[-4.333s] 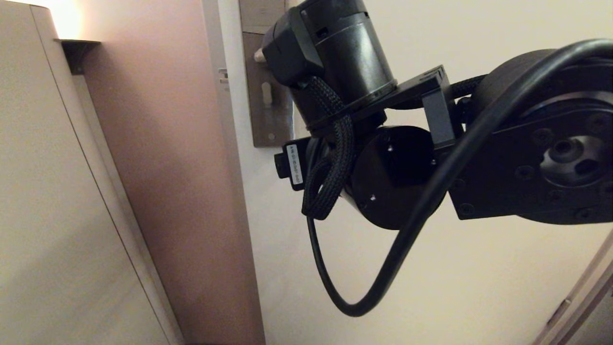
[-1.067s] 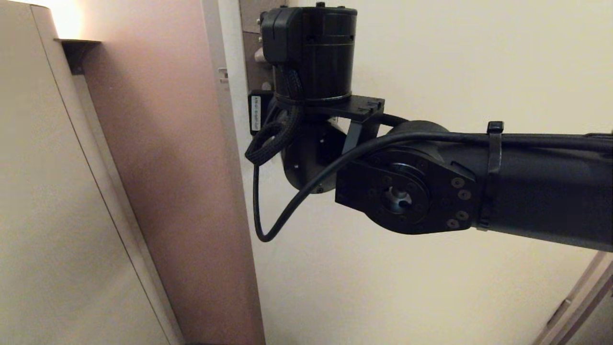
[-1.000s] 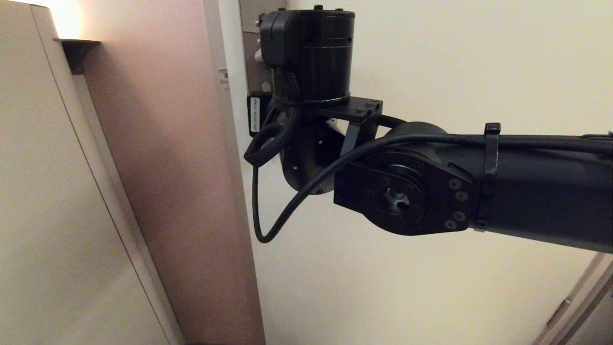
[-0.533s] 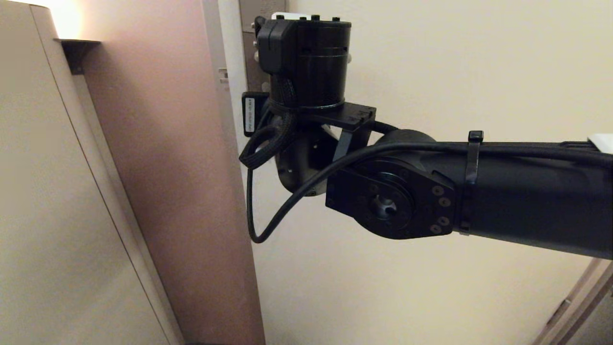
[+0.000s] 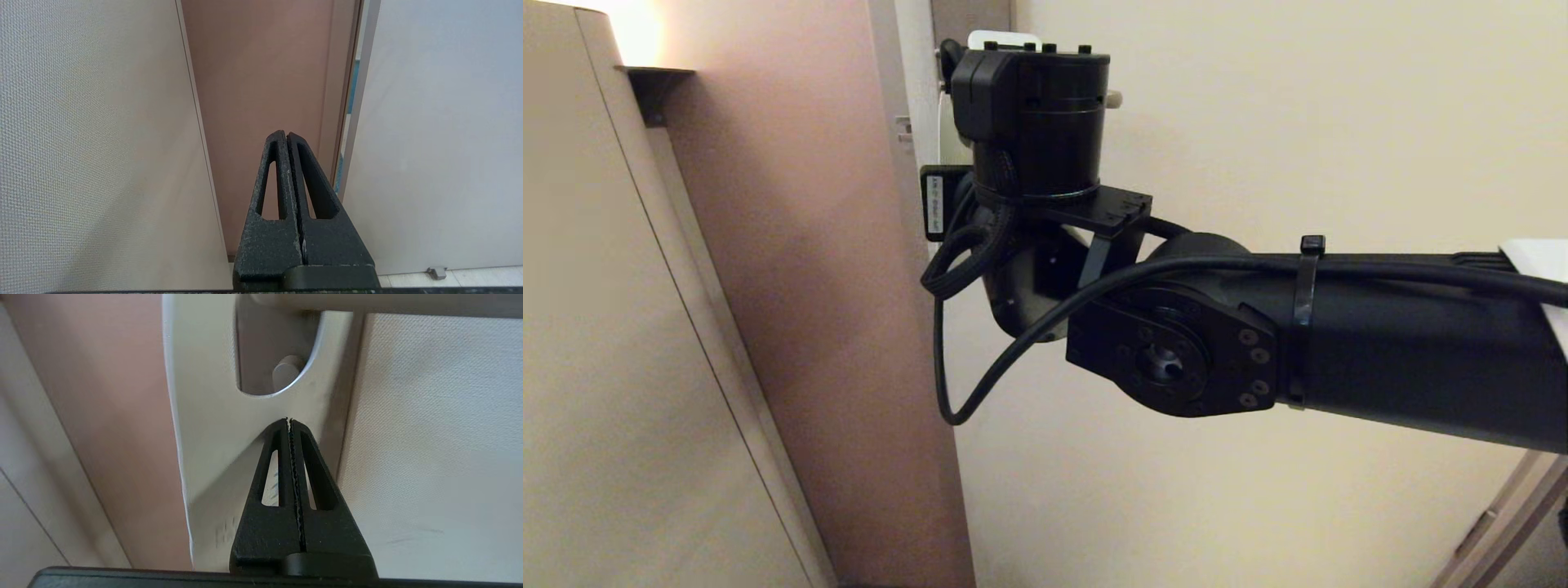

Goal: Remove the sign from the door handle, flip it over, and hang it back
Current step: Hang the sign back with the other side facing out

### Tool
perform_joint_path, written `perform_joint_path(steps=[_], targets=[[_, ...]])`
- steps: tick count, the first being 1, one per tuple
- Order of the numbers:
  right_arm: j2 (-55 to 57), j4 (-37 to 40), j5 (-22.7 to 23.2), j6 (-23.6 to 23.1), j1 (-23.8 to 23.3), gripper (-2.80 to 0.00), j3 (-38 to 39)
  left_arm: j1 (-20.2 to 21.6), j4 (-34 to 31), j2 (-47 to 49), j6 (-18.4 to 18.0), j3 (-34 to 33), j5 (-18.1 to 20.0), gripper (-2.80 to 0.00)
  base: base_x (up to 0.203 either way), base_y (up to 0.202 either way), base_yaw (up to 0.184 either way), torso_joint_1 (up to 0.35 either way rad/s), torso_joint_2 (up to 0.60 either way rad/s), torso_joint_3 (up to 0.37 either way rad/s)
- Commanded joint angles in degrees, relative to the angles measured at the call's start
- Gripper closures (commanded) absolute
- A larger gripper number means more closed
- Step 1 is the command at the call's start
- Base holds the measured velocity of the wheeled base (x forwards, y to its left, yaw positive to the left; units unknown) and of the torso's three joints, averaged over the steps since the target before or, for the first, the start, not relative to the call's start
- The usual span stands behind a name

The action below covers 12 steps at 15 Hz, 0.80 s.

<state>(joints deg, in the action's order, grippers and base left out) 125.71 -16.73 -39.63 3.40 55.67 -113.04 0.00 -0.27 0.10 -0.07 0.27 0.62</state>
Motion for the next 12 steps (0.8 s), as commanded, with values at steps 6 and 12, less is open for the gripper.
perform_joint_path(steps=[6, 12], targets=[[1.3, -3.1, 0.3, 0.0, 0.2, 0.0, -0.1, 0.0, 0.0, 0.0, 0.0, 0.0, 0.0, 0.0, 0.0, 0.0, 0.0, 0.0, 0.0, 0.0], [2.7, -5.4, 0.3, 0.1, 0.4, 0.0, -0.1, 0.0, 0.0, 0.0, 0.0, 0.0, 0.0, 0.0, 0.0, 0.0, 0.0, 0.0, 0.0, 0.0]])
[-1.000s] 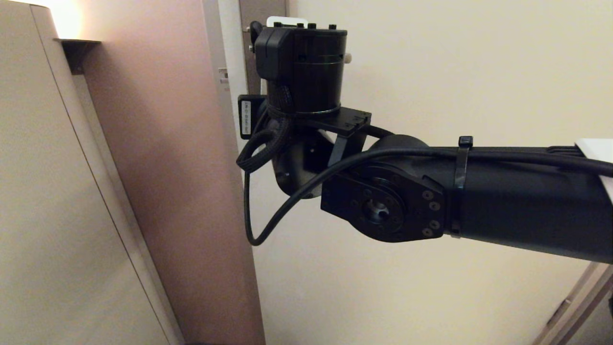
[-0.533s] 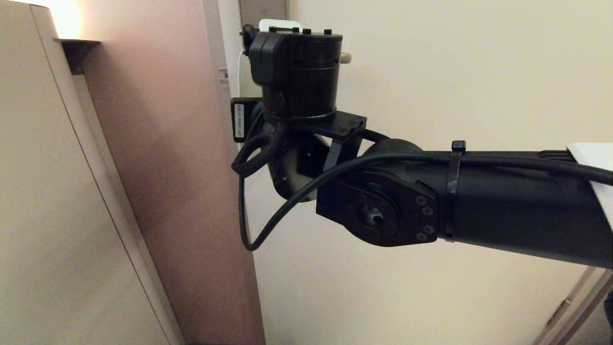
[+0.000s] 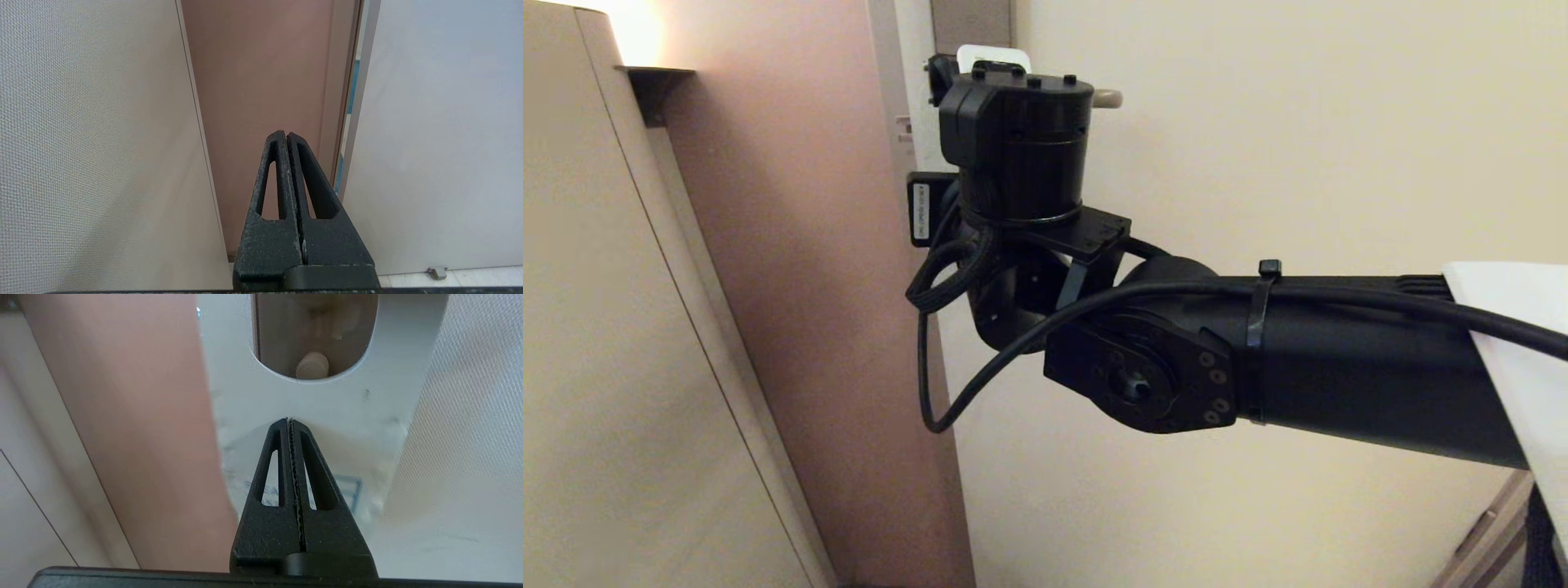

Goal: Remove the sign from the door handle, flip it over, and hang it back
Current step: Hang the sign back with the other side facing out

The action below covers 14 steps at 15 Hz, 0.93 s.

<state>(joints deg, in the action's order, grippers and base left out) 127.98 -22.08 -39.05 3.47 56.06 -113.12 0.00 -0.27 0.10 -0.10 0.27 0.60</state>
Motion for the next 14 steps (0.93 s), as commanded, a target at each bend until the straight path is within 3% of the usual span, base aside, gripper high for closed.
perform_joint_path(steps=[1, 14], targets=[[1.0, -1.1, -0.2, 0.0, 0.0, 0.0, 0.0, 0.0, 0.0, 0.0, 0.0, 0.0, 0.0, 0.0, 0.0, 0.0, 0.0, 0.0, 0.0, 0.0], [0.9, -2.8, -0.7, -0.9, 0.2, 0.0, 0.9, 0.0, 0.0, 0.0, 0.0, 0.0, 0.0, 0.0, 0.0, 0.0, 0.0, 0.0, 0.0, 0.0]])
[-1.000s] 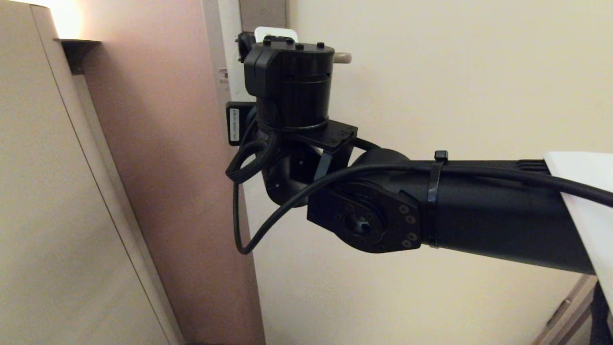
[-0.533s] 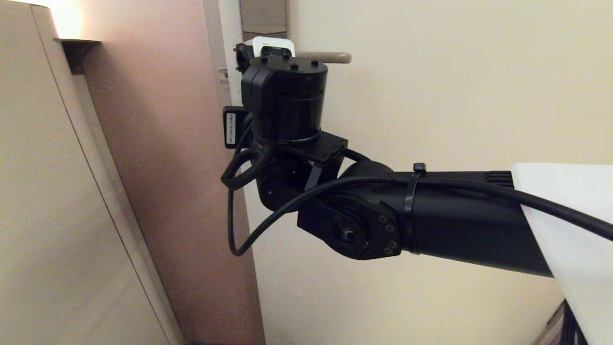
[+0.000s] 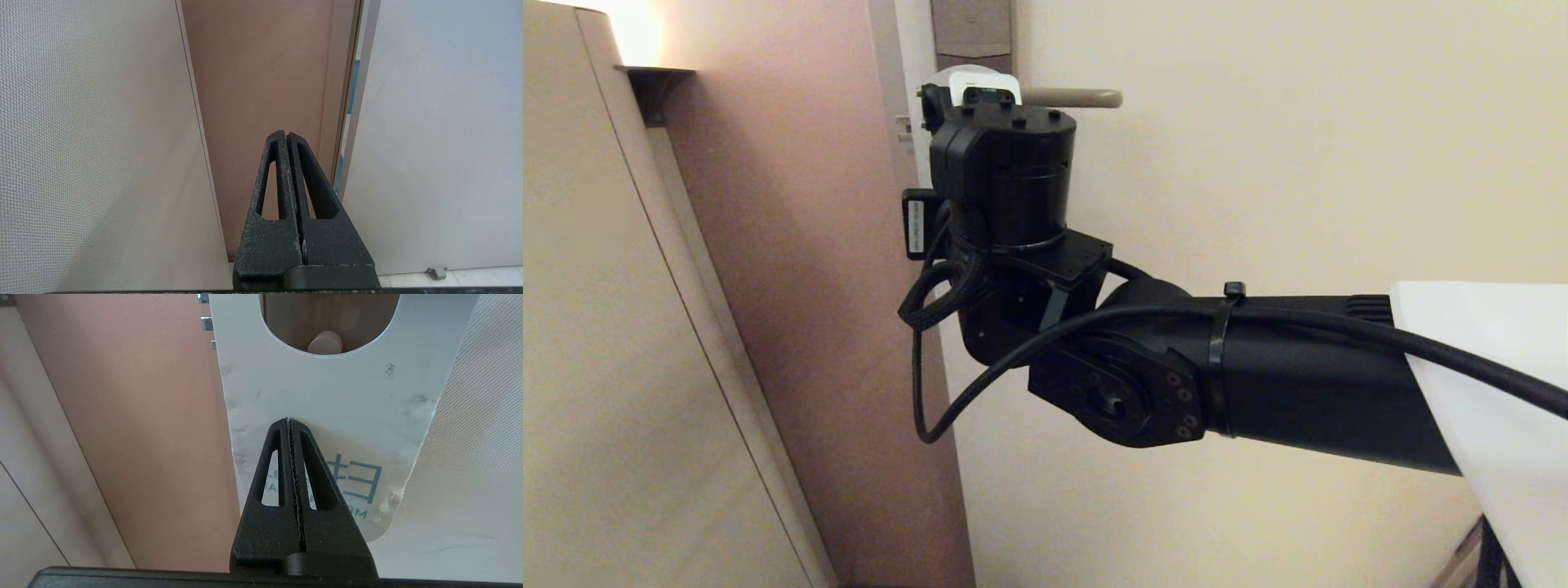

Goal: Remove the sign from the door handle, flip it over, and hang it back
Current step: Hang the sign back with the other side facing out

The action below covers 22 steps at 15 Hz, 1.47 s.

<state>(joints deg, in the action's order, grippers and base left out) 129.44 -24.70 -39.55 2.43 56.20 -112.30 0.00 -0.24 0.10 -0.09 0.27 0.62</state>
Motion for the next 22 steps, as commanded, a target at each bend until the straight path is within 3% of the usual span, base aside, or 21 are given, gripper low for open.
perform_joint_path(steps=[1, 6, 22], targets=[[-1.3, -0.1, -0.2, -0.6, 0.1, 0.0, 0.9, 0.0, 0.0, 0.0, 0.0, 0.0, 0.0, 0.0, 0.0, 0.0, 0.0, 0.0, 0.0, 0.0], [-7.0, 0.2, 0.4, -3.5, 0.3, 0.0, 8.5, 0.0, 0.0, 0.0, 0.0, 0.0, 0.0, 0.0, 0.0, 0.0, 0.0, 0.0, 0.0, 0.0], [-23.1, -2.1, 0.6, -5.8, 1.0, 0.0, 35.3, 0.0, 0.0, 0.0, 0.0, 0.0, 0.0, 0.0, 0.0, 0.0, 0.0, 0.0, 0.0, 0.0]])
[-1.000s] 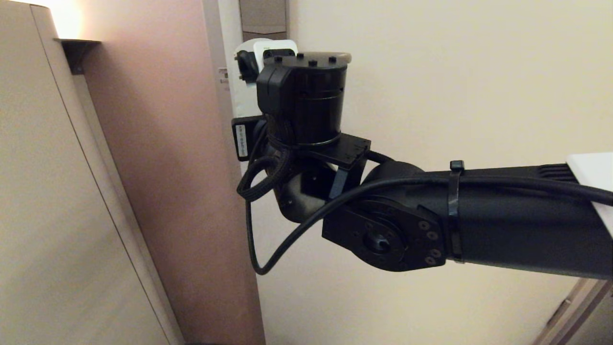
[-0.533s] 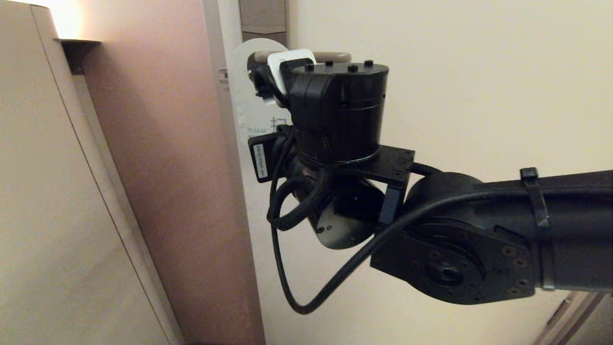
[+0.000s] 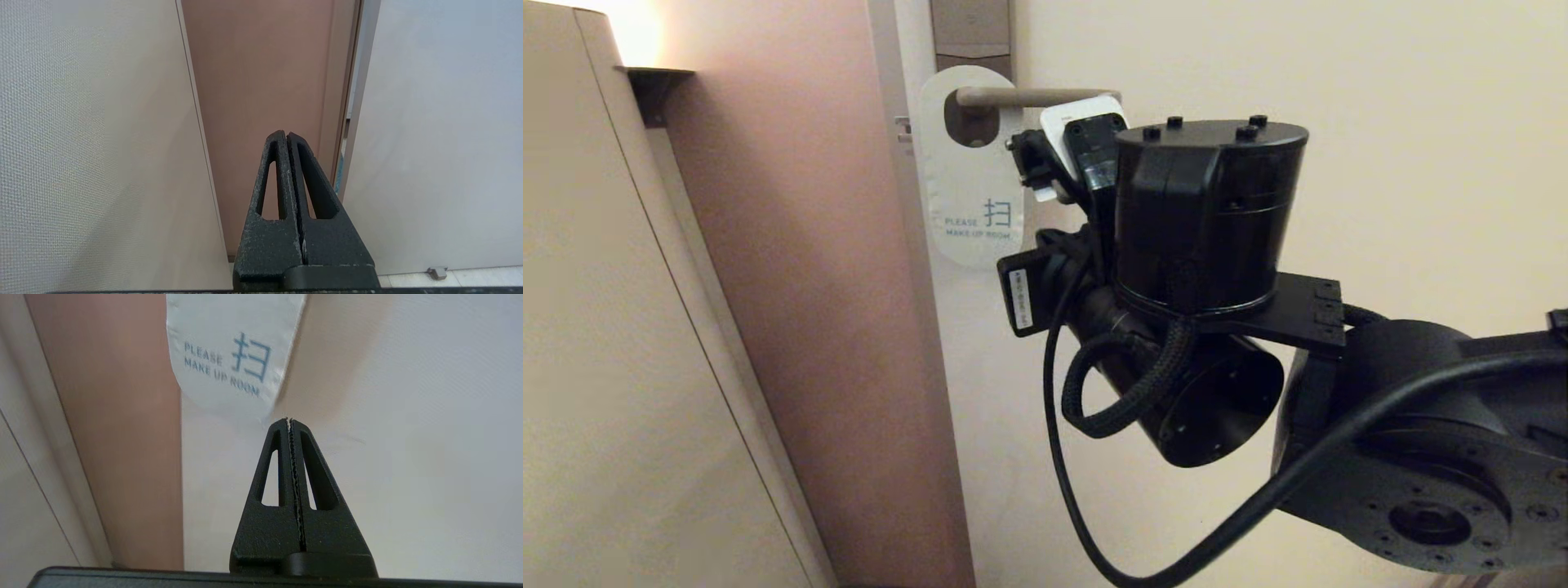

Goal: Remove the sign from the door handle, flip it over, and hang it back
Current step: Hang the sign back with the other side facing out, then take down the sign

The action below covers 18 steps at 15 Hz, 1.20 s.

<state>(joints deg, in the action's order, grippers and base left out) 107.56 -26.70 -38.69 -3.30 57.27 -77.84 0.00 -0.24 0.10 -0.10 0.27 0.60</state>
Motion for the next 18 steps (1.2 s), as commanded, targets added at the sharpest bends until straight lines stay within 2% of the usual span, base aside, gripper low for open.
perform_joint_path(steps=[1, 6, 9, 12, 15, 18], targets=[[-1.8, -0.5, -0.2, 0.0, -0.1, 0.0, 1.6, 0.0, 0.0, 0.0, 0.0, 0.0, 0.0, 0.0, 0.0, 0.0, 0.0, 0.0, 0.0, 0.0], [-5.3, -1.5, 0.0, 0.1, -2.6, 0.0, 6.3, 0.0, 0.0, 0.0, 0.0, 0.0, 0.0, 0.0, 0.0, 0.0, 0.0, 0.0, 0.0, 0.0], [-9.8, -1.5, 4.1, 0.1, -5.9, 0.0, 11.5, 0.0, 0.0, 0.0, 0.0, 0.0, 0.0, 0.0, 0.0, 0.0, 0.0, 0.0, 0.0, 0.0], [-13.1, -1.5, 5.2, 0.0, -10.1, 0.0, 14.9, 0.0, 0.0, 0.0, 0.0, 0.0, 0.0, 0.0, 0.0, 0.0, 0.0, 0.0, 0.0, 0.0], [-17.2, -1.5, 9.2, -0.3, -16.5, 0.0, 19.2, 0.0, 0.0, 0.0, 0.0, 0.0, 0.0, 0.0, 0.0, 0.0, 0.0, 0.0, 0.0, 0.0], [-20.7, -1.5, 13.3, -0.7, -25.7, 0.0, 23.2, 0.0, 0.0, 0.0, 0.0, 0.0, 0.0, 0.0, 0.0, 0.0, 0.0, 0.0, 0.0, 0.0]])
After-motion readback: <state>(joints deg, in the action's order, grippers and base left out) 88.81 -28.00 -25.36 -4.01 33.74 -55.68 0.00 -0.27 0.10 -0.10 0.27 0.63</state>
